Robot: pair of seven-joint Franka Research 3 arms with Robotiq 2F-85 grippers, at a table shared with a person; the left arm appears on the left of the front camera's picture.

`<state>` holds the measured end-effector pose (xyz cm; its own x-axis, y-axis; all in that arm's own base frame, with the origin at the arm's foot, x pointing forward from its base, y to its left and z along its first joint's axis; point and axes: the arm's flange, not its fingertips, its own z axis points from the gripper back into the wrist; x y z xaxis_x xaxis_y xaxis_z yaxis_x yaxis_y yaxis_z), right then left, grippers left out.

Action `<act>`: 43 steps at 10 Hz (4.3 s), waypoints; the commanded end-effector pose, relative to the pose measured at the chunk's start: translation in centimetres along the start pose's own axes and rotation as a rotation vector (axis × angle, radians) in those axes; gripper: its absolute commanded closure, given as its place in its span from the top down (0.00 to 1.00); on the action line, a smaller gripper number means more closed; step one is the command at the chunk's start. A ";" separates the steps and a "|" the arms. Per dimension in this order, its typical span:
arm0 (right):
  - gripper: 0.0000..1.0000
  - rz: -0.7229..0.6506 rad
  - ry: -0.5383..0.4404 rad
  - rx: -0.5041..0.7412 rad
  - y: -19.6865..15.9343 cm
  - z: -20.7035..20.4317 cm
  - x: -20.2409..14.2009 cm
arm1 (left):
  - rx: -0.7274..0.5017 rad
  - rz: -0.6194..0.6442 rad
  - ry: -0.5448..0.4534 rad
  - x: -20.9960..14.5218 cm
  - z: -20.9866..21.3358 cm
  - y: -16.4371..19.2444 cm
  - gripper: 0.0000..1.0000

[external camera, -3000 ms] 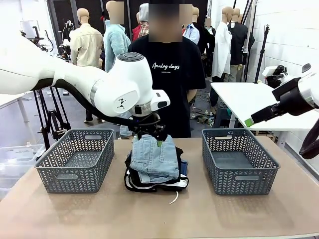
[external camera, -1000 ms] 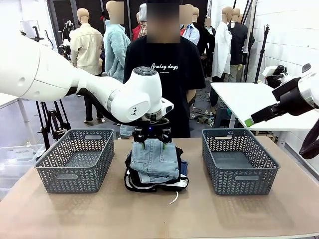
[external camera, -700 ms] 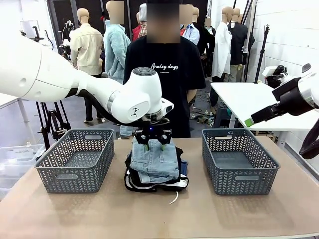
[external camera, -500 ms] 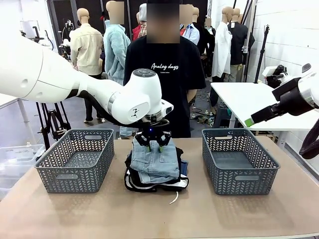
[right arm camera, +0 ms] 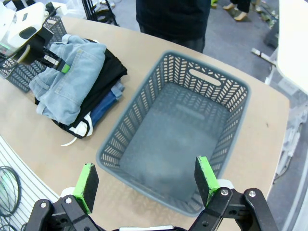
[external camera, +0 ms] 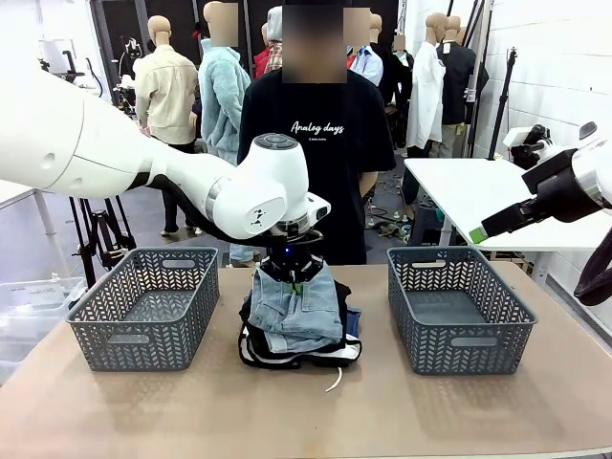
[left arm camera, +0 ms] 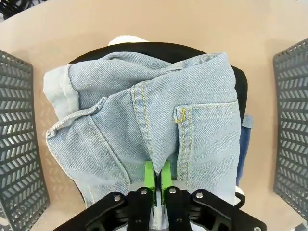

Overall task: Sort the tops and bottoms.
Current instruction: Lift clothes from the center of the table with your left hand, then sort the clothes according to human instructions.

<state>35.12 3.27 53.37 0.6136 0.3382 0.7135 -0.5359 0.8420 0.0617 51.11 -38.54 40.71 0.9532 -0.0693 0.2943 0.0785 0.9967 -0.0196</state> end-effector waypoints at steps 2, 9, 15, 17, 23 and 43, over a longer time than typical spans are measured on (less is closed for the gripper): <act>1.00 -0.008 -0.006 0.016 -0.1 -0.2 0.0 | -0.028 0.033 0.046 -0.6 0.7 0.7 0.00; 1.00 -0.008 -0.006 0.016 -0.1 -0.2 0.0 | -0.042 0.045 -0.014 -0.4 9.9 0.7 0.00; 1.00 -0.008 -0.006 0.016 -0.1 -0.2 0.0 | 0.050 -0.001 -0.153 -0.4 19.9 0.9 0.00; 1.00 -0.008 -0.006 0.016 -0.1 -0.2 0.0 | 0.053 0.023 -0.240 -0.5 26.3 1.3 0.00; 1.00 -0.008 -0.006 0.016 -0.1 -0.2 0.0 | 0.067 0.015 -0.345 -1.4 33.7 2.6 0.00; 1.00 -0.008 -0.006 0.016 -0.1 -0.2 0.0 | 0.067 0.015 -0.345 -1.4 33.7 2.6 0.00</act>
<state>35.11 3.25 53.38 0.6135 0.3380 0.7137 -0.5355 0.8423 0.0614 40.31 -34.83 72.01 0.8015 -0.0551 0.5955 0.0363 0.9984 0.0436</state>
